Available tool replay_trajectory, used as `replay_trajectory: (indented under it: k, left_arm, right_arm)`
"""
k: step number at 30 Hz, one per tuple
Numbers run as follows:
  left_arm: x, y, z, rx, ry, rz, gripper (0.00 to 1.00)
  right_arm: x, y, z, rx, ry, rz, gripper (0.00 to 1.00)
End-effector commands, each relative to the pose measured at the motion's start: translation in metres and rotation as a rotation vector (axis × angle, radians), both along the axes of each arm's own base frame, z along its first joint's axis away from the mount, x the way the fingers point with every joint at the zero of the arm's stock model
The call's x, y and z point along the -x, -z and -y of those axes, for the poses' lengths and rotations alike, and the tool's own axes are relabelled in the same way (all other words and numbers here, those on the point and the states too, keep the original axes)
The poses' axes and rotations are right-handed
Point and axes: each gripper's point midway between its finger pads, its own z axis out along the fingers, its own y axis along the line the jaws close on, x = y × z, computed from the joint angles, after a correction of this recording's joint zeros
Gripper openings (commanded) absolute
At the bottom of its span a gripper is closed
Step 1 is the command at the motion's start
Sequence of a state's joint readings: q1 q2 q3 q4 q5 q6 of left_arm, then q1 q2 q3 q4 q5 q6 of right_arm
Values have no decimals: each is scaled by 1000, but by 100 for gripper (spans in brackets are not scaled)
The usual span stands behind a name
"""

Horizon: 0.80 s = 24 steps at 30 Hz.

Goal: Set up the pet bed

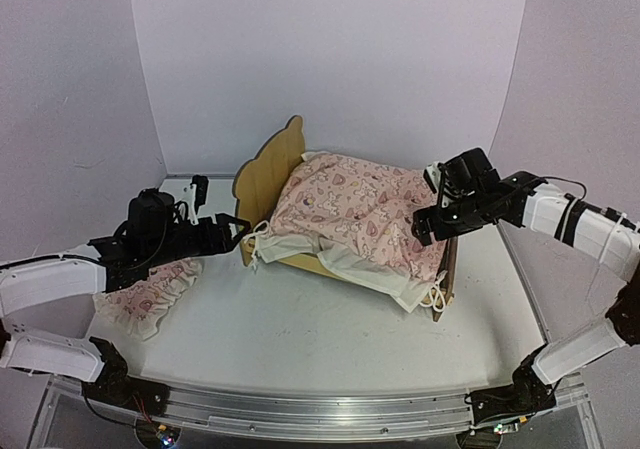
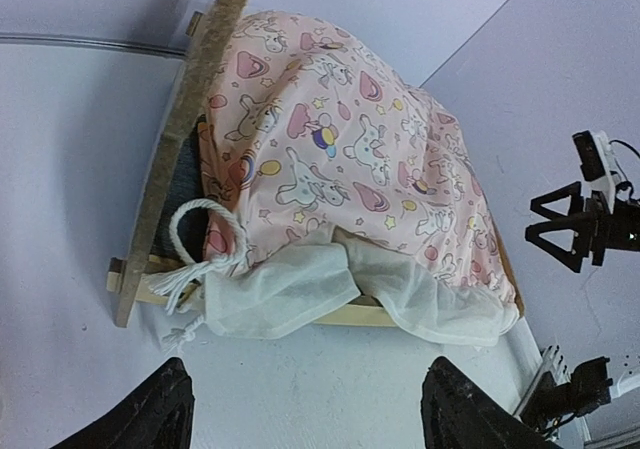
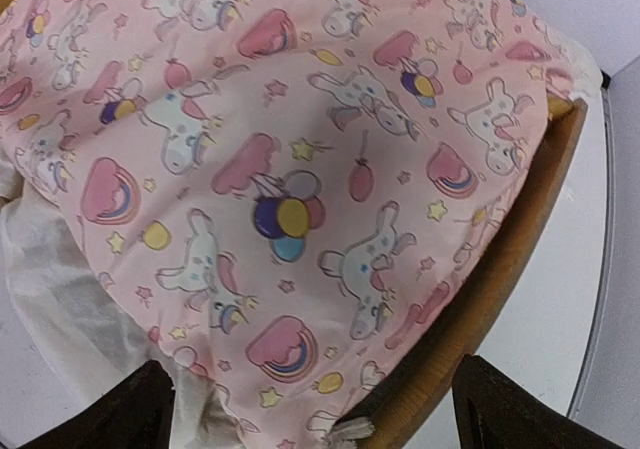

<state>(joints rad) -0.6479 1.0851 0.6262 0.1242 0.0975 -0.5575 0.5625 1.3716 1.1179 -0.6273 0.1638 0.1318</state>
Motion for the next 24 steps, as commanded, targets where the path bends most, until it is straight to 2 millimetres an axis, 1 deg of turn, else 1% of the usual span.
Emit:
replay_trajectory:
  k: [1, 4, 6, 8, 9, 10, 12, 14, 16, 19, 21, 24]
  left_arm:
    - [0, -13, 12, 58, 51, 47, 79]
    - [-6, -17, 18, 57, 66, 56, 80]
    - [-9, -14, 24, 55, 81, 43, 80]
    - [-12, -11, 28, 49, 88, 36, 80]
    - [-15, -10, 31, 45, 93, 34, 80]
    - [-17, -10, 34, 42, 100, 32, 80]
    - [-20, -11, 37, 42, 107, 32, 80]
    - [-22, -13, 39, 45, 105, 33, 80]
    - [-22, -13, 42, 48, 123, 29, 80]
    - [-18, -11, 49, 55, 170, 16, 80]
    - [-17, -10, 47, 49, 162, 19, 80]
    - [-24, -11, 36, 30, 90, 42, 80]
  right_arm:
    - [6, -9, 35, -71, 92, -82, 98]
    - [5, -16, 57, -79, 147, -61, 98]
    - [4, -15, 69, -65, 170, -66, 98]
    - [2, -3, 70, -90, 167, -118, 98]
    - [4, 3, 67, -104, 150, -142, 97]
    - [3, 8, 65, -107, 147, -159, 93]
    - [0, 15, 62, -114, 147, -170, 80]
    - [0, 22, 58, -125, 128, -174, 74]
    - [0, 29, 63, -99, 140, -176, 68]
    - [3, 40, 67, -77, 156, -196, 60]
    - [7, 46, 67, -79, 156, -212, 56]
    - [10, 49, 68, -79, 153, -215, 56]
